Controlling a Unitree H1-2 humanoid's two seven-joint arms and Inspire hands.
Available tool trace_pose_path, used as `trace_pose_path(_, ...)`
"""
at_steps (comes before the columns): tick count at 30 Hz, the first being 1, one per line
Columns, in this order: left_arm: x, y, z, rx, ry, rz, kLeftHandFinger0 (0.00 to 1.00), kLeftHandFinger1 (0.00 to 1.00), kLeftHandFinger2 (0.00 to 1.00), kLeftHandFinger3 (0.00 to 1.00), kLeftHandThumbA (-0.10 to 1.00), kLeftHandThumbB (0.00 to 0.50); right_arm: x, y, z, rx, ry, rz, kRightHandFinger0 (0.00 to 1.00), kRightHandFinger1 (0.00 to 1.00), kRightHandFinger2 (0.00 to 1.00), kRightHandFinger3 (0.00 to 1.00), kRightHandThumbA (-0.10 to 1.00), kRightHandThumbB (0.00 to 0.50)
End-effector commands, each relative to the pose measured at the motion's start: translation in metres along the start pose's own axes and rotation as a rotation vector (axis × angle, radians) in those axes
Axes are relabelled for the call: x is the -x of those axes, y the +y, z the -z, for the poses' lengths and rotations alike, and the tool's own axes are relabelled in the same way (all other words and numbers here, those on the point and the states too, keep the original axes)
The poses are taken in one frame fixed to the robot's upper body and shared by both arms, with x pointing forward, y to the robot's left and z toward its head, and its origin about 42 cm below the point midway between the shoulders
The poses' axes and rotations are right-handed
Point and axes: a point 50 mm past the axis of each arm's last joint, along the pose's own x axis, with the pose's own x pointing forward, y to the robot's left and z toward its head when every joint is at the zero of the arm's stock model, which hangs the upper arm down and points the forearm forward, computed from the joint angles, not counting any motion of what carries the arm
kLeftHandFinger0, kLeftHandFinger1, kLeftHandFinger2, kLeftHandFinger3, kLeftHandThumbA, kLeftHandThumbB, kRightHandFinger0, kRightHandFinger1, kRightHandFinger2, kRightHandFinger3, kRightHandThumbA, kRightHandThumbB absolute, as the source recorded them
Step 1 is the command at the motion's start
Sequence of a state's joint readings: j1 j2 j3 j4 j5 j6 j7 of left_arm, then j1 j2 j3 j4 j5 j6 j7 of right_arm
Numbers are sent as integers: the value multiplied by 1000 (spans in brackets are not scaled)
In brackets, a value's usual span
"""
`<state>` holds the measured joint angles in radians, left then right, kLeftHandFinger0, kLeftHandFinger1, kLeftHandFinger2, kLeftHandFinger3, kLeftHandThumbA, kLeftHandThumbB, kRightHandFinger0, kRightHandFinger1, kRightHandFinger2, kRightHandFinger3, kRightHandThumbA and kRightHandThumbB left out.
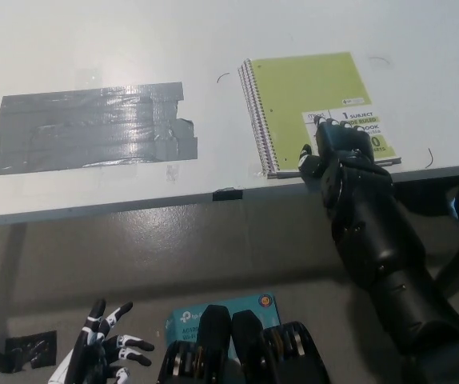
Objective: The robot uses its right hand to align two notebooks stacked together until they are fully overlapped
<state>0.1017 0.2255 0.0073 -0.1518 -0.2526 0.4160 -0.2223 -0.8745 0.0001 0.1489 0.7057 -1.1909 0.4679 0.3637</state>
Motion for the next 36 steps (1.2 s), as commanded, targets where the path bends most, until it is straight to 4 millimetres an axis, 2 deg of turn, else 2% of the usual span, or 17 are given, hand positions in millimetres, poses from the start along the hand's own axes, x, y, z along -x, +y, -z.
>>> trace_pose_path(1, 0, -3, -9, -21, -42, 17, 243, 427, 458, 1000, 1000, 500, 1, -2, -12, -17, -20, -29, 1000, 1000, 1000, 1000, 1000, 439)
trace_pose_path(6, 0, -4, -9, -24, -41, 19, 261, 453, 468, 1000, 1000, 500, 1, -1, -14, -37, -29, -34, 1000, 1000, 1000, 1000, 1000, 449)
trace_pose_path(8, 0, -4, -9, -26, -40, 15, 311, 456, 469, 1000, 1000, 500, 3, 0, -19, -46, -40, -41, 1000, 1000, 1000, 1000, 1000, 443)
trace_pose_path(10, -1, -4, -9, -17, -40, 19, 339, 456, 462, 1000, 1000, 500, 3, 1, -23, -37, -43, -46, 1000, 1000, 1000, 1000, 1000, 461)
trace_pose_path(16, 0, -4, -9, -29, -41, 22, 307, 452, 452, 1000, 1000, 500, 3, 5, -28, -39, -50, -48, 1000, 1000, 1000, 1000, 1000, 472)
trace_pose_path(18, 0, -4, -9, -30, -42, 25, 353, 461, 454, 1000, 1000, 500, 2, 6, -29, -28, -49, -50, 1000, 1000, 1000, 1000, 1000, 470)
trace_pose_path(21, 0, -3, -9, -35, -39, 24, 304, 457, 479, 1000, 1000, 500, 2, 5, -30, -32, -50, -44, 1000, 1000, 1000, 1000, 1000, 474)
trace_pose_path(23, -1, -4, -9, -32, -37, 23, 284, 442, 455, 1000, 1000, 500, 2, 5, -31, -20, -48, -41, 1000, 1000, 1000, 1000, 1000, 478)
trace_pose_path(24, -1, -5, -9, -31, -36, 24, 292, 435, 449, 1000, 1000, 500, 2, 6, -30, -25, -47, -42, 1000, 1000, 1000, 1000, 1000, 478)
trace_pose_path(27, 1, -5, -10, -29, -36, 24, 419, 478, 447, 1000, 1000, 500, 2, 6, -30, -32, -45, -48, 1000, 1000, 1000, 1000, 1000, 470)
trace_pose_path(28, 1, -5, -10, -29, -36, 24, 425, 479, 446, 1000, 1000, 500, 2, 6, -30, -32, -44, -49, 1000, 1000, 1000, 1000, 1000, 469)
trace_pose_path(29, -1, -5, -10, -29, -41, 24, 363, 459, 448, 1000, 1000, 500, 1, 5, -30, -31, -42, -49, 1000, 1000, 1000, 1000, 1000, 459)
trace_pose_path(32, -1, -5, -11, -28, -41, 23, 318, 450, 448, 1000, 1000, 500, 1, 5, -28, -35, -44, -42, 1000, 1000, 1000, 1000, 1000, 455)
trace_pose_path(34, -1, -5, -10, -25, -40, 27, 340, 456, 435, 1000, 1000, 500, 2, 6, -28, -38, -43, -46, 1000, 1000, 1000, 1000, 1000, 439)
trace_pose_path(36, -1, -5, -9, -25, -38, 26, 367, 468, 433, 1000, 1000, 500, 2, 6, -28, -36, -41, -47, 1000, 1000, 1000, 1000, 1000, 445)
